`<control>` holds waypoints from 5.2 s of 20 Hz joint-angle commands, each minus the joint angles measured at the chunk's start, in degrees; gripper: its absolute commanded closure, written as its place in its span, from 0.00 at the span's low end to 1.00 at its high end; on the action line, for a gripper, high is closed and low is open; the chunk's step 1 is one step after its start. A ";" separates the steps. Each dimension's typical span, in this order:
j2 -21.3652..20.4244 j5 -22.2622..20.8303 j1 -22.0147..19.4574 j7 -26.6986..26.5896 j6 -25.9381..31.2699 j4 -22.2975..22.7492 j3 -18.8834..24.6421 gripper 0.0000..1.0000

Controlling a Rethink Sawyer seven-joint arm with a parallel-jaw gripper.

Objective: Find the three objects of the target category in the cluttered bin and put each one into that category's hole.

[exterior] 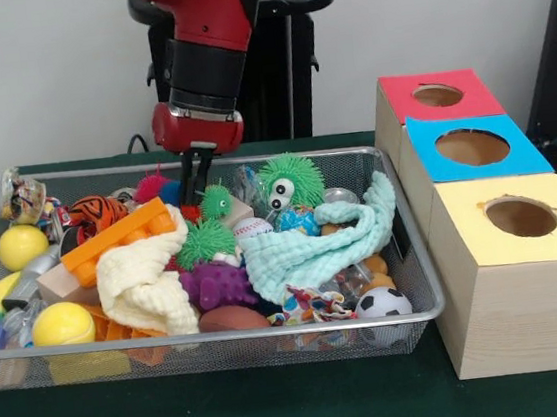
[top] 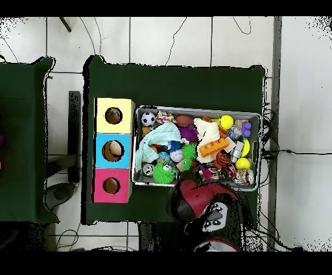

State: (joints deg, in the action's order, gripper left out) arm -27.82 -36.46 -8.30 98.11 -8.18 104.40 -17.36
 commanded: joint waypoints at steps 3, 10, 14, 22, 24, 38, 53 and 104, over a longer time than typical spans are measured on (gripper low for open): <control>-3.83 6.76 -7.28 9.71 10.98 11.07 17.02 1.00; -4.43 9.52 -5.58 8.71 12.03 11.62 16.54 1.00; -1.03 8.53 -5.01 8.29 8.57 10.96 15.98 1.00; 1.48 7.46 -11.29 8.91 4.17 12.80 21.99 1.00; 1.71 6.82 -13.52 9.44 2.25 13.62 23.92 1.00; -8.98 6.10 -16.13 11.98 -9.47 20.73 25.41 1.00; -12.28 9.62 -13.59 11.80 -24.51 24.31 20.36 1.00; 3.51 15.67 -2.34 3.89 0.38 -15.14 19.04 1.00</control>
State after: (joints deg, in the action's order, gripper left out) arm -27.64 -22.43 -11.66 98.11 -11.32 100.43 -1.25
